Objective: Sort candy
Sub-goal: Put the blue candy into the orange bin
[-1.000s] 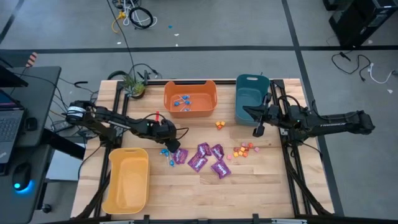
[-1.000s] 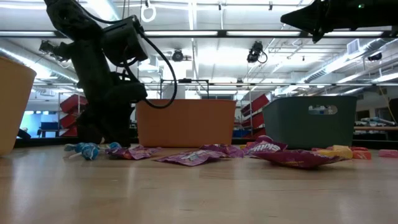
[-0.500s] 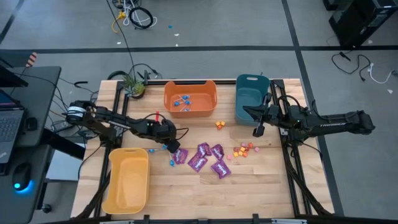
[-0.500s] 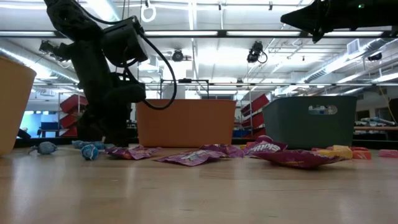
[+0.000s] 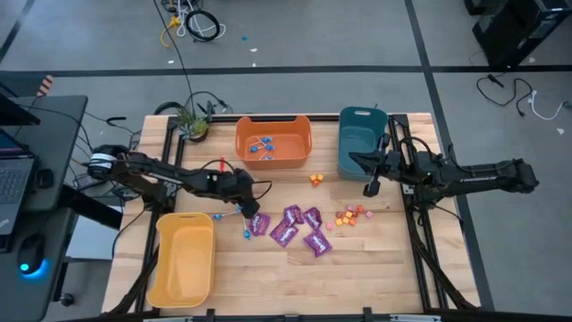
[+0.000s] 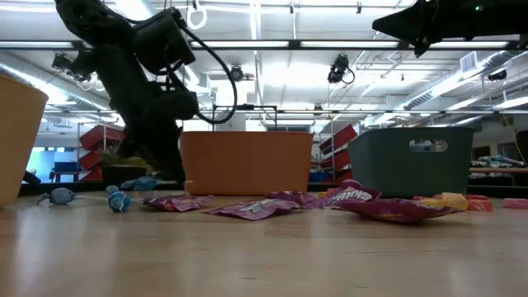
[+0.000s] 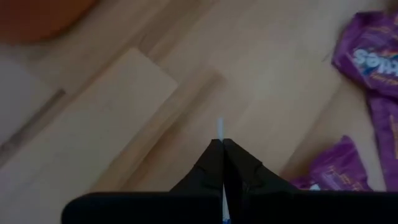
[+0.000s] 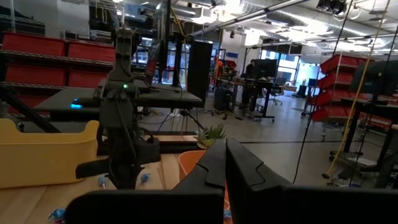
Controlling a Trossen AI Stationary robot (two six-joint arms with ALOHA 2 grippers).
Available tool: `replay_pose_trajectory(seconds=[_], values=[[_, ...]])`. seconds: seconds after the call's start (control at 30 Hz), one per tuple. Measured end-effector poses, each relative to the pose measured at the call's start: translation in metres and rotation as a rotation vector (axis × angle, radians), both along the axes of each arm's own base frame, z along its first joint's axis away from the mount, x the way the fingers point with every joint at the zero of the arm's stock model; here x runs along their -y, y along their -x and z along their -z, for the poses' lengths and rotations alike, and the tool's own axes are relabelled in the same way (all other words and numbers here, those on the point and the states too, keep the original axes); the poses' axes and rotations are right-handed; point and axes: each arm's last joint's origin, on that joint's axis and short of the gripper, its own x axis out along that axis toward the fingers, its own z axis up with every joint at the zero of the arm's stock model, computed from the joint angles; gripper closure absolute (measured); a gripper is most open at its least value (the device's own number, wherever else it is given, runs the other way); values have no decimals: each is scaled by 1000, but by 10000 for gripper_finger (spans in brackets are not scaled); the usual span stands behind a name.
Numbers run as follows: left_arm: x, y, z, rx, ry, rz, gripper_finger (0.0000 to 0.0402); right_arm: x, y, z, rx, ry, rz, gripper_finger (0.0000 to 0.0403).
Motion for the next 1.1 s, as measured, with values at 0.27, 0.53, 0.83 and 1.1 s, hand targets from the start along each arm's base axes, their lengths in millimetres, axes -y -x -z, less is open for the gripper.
replay_pose_trajectory(seconds=[0.27, 0.53, 0.83, 1.1], values=[[0, 2, -17, 75, -41, 49, 401, 0, 0, 0, 0, 0, 0, 402], [3, 4, -36, 177, -94, 113, 401, 0, 0, 0, -1, 0, 0, 402], [3, 3, -66, 382, -211, 208, 401, 0, 0, 0, 0, 0, 0, 402], [1, -2, -92, 580, -392, 297, 401, 0, 0, 0, 0, 0, 0, 402]])
